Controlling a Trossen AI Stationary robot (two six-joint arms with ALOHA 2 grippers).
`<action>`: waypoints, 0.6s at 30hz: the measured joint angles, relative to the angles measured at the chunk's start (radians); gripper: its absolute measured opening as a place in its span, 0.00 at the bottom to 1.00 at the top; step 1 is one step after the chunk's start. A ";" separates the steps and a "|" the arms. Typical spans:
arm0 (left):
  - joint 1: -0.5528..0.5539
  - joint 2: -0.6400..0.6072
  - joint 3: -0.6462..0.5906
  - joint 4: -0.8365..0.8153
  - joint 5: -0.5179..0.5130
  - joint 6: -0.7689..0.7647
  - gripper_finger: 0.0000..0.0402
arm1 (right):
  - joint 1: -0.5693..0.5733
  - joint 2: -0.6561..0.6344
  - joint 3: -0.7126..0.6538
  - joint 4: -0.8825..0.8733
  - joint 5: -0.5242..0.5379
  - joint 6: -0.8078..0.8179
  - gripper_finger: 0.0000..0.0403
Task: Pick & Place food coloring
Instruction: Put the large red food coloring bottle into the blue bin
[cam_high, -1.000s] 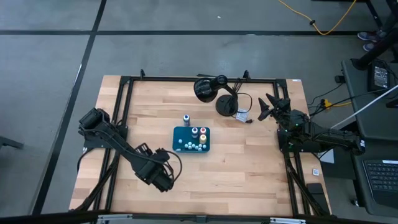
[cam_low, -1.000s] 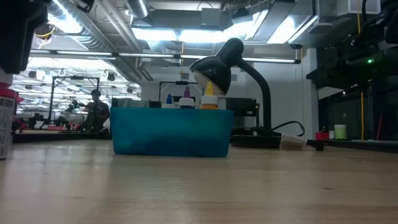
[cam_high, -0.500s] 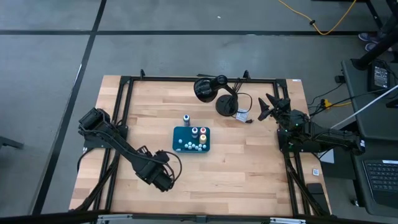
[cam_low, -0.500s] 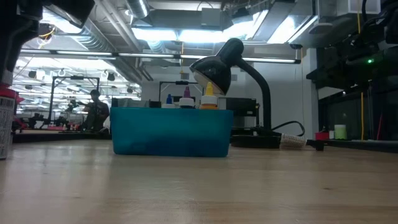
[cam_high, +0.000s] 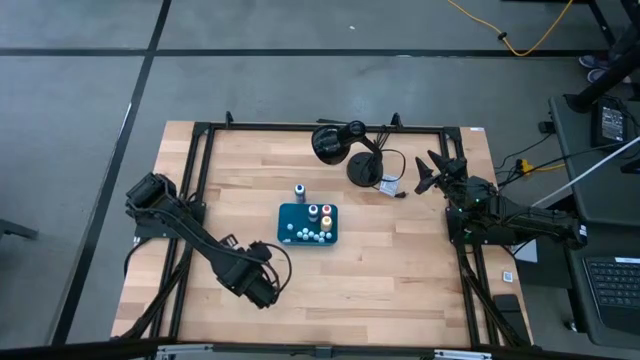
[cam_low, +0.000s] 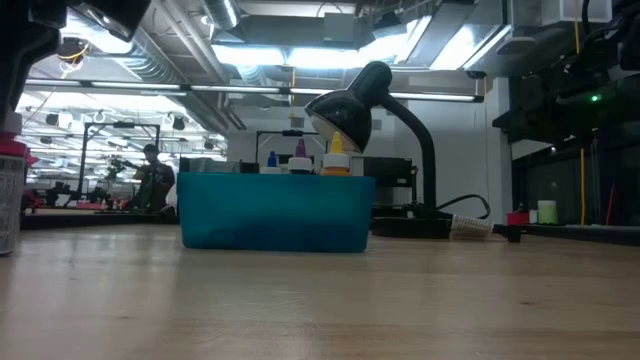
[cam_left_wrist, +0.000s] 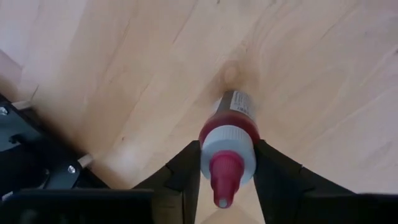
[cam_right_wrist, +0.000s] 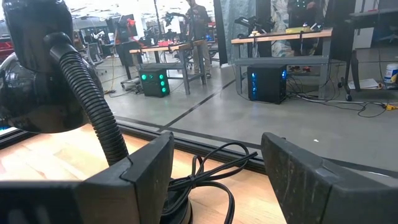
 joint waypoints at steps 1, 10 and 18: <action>0.000 -0.003 0.000 0.000 -0.009 0.001 0.29 | 0.000 0.000 0.000 0.000 0.000 0.000 0.61; 0.054 -0.079 0.044 -0.005 -0.013 0.110 0.30 | 0.000 0.000 0.000 0.000 0.000 0.000 0.61; 0.167 -0.185 0.102 0.000 -0.009 0.321 0.29 | 0.000 0.000 0.000 0.000 0.000 0.000 0.61</action>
